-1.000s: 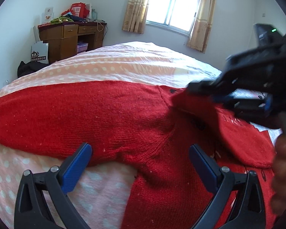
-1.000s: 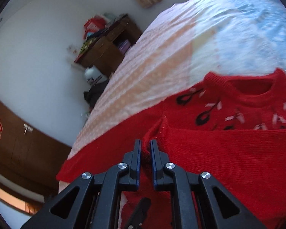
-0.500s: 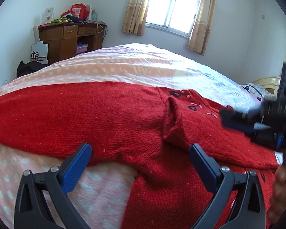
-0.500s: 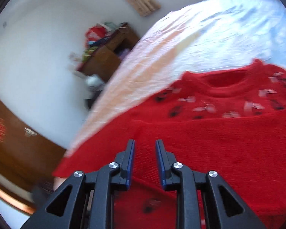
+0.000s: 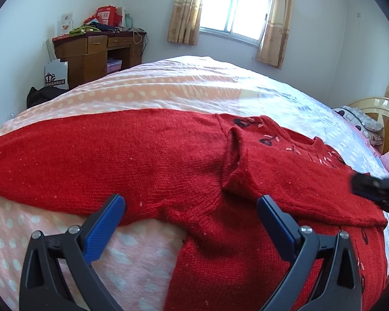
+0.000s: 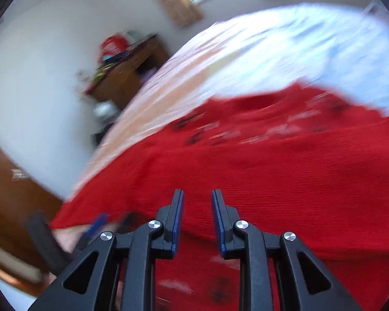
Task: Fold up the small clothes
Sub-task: 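Lift the sleeve with the right tool and fold it across the cardigan body, then grasp the other sleeve cuff with the left tool and fold it across the body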
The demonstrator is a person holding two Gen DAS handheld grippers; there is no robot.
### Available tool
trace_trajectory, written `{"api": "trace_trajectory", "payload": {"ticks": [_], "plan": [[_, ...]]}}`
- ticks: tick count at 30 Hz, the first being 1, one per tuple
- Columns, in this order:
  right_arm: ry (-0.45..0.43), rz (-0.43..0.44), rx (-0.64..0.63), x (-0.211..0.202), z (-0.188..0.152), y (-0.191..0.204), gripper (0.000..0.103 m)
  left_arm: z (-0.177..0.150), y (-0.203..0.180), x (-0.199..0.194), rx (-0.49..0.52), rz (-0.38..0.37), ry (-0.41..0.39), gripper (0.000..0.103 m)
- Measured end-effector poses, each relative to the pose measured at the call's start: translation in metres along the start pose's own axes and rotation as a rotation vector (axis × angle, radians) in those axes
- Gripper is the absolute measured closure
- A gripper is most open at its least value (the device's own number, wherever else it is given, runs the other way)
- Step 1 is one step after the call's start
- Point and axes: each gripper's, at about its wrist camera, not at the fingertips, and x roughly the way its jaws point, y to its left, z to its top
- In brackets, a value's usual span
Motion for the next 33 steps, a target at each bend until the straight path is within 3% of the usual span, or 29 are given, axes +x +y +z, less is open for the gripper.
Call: {"api": "trace_trajectory", "payload": {"ticks": [3,5,7,9,14,18,22,28,30,33], "plan": [[-0.047,-0.207,-0.046,-0.008,-0.015,-0.017,0.08,0.0,0.0,0.0,0.004,0.005,0.001,0.0],[-0.051,-0.288,-0.053,-0.012,-0.021,-0.04,0.08,0.0,-0.001,0.001,0.007,0.011,0.005,0.0],[-0.088,-0.273,-0.046,-0.014,-0.032,-0.056,0.08,0.0,-0.002,0.002,0.012,0.02,0.013,0.0],[-0.106,-0.254,-0.053,-0.036,-0.036,-0.072,0.072,0.0,-0.005,0.004,0.023,0.037,0.024,0.0],[-0.094,-0.232,-0.154,-0.044,-0.039,-0.071,0.035,0.002,-0.011,0.004,0.057,0.09,0.062,0.0],[-0.088,-0.252,-0.193,-0.048,-0.043,-0.065,0.032,0.008,0.003,-0.012,0.035,0.156,0.091,0.0],[-0.095,-0.217,-0.168,-0.052,-0.044,-0.071,0.032,0.018,0.068,-0.051,-0.135,0.245,0.004,0.0],[-0.096,-0.209,-0.164,-0.054,-0.045,-0.072,0.031,0.033,0.205,-0.109,-0.456,0.489,-0.176,0.0],[-0.095,-0.209,-0.163,-0.054,-0.045,-0.073,0.031,0.032,0.237,-0.112,-0.539,0.505,-0.178,0.002],[-0.094,-0.21,-0.164,-0.054,-0.045,-0.073,0.031,0.027,0.277,-0.105,-0.629,0.504,-0.154,0.019]]}}
